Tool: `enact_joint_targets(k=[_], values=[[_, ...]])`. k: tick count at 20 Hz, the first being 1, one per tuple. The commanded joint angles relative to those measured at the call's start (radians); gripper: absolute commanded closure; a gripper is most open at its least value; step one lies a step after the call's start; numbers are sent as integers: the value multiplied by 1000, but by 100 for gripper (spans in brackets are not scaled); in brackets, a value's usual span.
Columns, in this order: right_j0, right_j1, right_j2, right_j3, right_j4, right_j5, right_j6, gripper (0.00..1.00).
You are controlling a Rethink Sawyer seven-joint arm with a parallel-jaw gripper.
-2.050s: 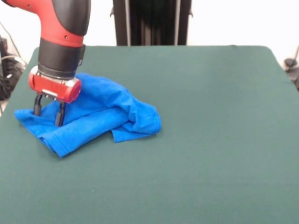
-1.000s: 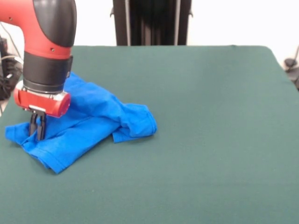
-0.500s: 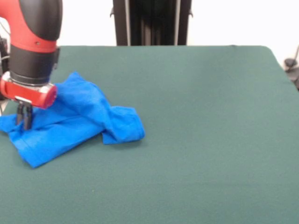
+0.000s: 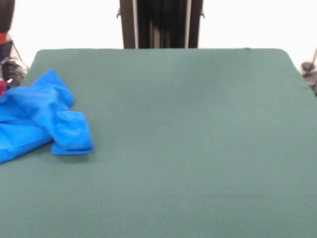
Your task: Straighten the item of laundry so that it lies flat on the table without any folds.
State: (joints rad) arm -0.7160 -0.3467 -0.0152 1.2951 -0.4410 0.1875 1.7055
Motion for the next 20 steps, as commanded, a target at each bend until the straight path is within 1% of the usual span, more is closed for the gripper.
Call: enact_joint_targets(k=[1,5,7,8,9,10,11,13,15,17,20], values=[[-21,158,202,-148,-73,85,-159,100],[-46,192,244,-165,-96,69,-146,100],[-37,205,227,-163,-92,29,-80,100],[-32,211,219,-162,-90,9,-47,0],[-26,222,201,-147,-64,-13,18,0],[-35,232,211,-126,-36,14,41,0],[-27,234,196,-104,-19,4,84,0],[1,244,140,-39,61,25,223,0],[45,240,76,41,123,-43,364,0],[85,226,27,94,175,-78,428,0],[137,211,-28,134,249,-92,460,0]])
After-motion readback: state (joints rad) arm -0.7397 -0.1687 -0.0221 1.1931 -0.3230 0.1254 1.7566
